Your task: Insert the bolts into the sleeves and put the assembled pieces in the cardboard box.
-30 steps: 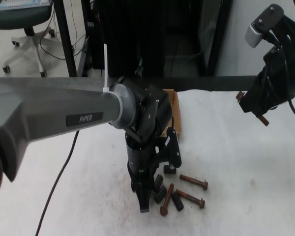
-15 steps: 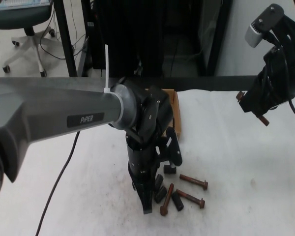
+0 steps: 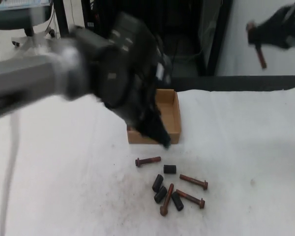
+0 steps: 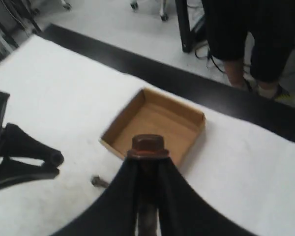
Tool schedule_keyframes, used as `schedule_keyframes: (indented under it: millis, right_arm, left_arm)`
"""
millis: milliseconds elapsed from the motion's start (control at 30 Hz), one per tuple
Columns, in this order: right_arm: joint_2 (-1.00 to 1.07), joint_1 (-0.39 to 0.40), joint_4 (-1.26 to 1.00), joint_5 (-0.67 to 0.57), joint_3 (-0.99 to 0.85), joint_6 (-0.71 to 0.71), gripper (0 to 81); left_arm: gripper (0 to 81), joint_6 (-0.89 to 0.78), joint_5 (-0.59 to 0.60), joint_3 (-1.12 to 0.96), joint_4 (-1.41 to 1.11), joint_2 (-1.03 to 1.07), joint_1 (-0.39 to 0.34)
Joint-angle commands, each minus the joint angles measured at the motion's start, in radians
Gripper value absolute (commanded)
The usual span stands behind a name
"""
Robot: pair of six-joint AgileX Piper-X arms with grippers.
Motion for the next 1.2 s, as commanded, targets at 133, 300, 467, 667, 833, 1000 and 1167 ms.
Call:
schedule_keyframes:
  millis: [133,300,467,667,833,1000,1167]
  right_arm:
    - [-0.113,-0.007,-0.598,-0.326,0.24,0.483,0.8]
    - [-0.142,0.093,-1.283,-0.265,0.492,0.871,0.8]
    - [-0.142,0.162,-1.786,-0.178,0.655,1.067,0.8]
    - [-0.142,0.269,-1.905,-0.23,0.702,1.085,0.8]
    - [-0.142,0.363,-1.886,-0.223,0.705,0.996,0.8]
    - [-0.136,0.429,-1.749,-0.214,0.705,0.923,0.8]
    - [-0.136,0.464,-1.719,-0.202,0.705,0.871,0.8]
  left_arm:
    - [0.3,-0.184,0.294,0.367,-0.46,-0.404,0.014]
    - [0.3,-0.343,0.51,0.545,-0.81,-0.526,0.015]
    - [0.3,-0.385,0.679,0.611,-0.935,-0.527,0.015]
    - [0.3,-0.323,0.743,0.629,-0.942,-0.474,0.015]
    - [0.3,-0.292,0.754,0.632,-0.947,-0.399,0.015]
    - [0.3,-0.273,0.812,0.632,-0.969,-0.364,0.015]
    - [0.3,-0.293,0.821,0.632,-1.032,-0.367,0.034]
